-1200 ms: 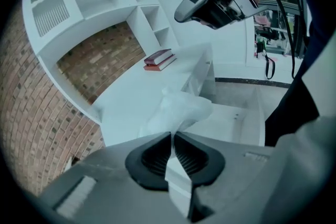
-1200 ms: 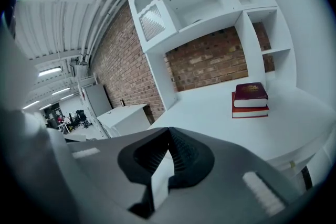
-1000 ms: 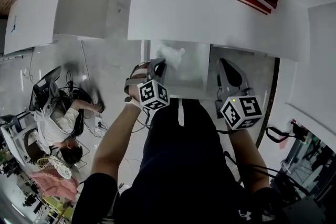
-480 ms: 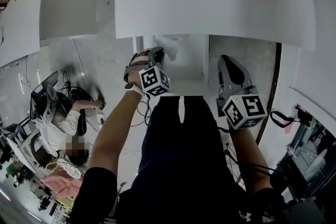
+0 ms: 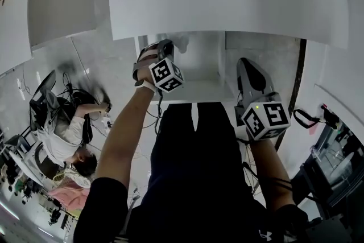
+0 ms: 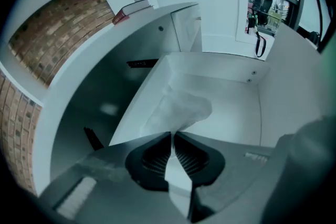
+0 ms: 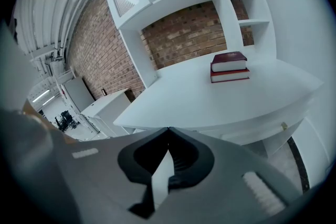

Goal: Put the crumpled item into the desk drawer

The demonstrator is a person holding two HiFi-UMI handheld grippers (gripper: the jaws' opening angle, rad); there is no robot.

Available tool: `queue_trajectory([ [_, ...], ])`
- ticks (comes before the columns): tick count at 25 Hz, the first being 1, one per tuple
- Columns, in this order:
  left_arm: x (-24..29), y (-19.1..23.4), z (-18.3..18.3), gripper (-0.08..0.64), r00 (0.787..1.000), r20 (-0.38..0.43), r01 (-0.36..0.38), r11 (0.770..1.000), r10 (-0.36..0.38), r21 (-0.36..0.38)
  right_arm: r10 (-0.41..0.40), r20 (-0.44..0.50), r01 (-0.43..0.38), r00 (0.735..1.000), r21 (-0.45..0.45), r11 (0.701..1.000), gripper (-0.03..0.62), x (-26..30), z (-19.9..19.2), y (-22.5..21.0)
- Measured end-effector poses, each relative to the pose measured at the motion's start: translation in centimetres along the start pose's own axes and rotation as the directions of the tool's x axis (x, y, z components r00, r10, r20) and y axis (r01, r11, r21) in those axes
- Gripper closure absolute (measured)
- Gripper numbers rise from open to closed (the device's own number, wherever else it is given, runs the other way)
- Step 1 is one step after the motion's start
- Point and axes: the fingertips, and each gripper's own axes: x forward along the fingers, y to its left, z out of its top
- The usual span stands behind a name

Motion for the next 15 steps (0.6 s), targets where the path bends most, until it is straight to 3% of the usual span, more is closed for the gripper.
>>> queue_trajectory([
  [15, 4.1, -0.9, -1.8, 0.532, 0.995, -0.093, 0.030, 1.000, -0.030, 0.003, -0.025, -0.048, 0.026, 0.999, 0.013, 1.000, 0.590, 0.6, -2.0, -1.4],
])
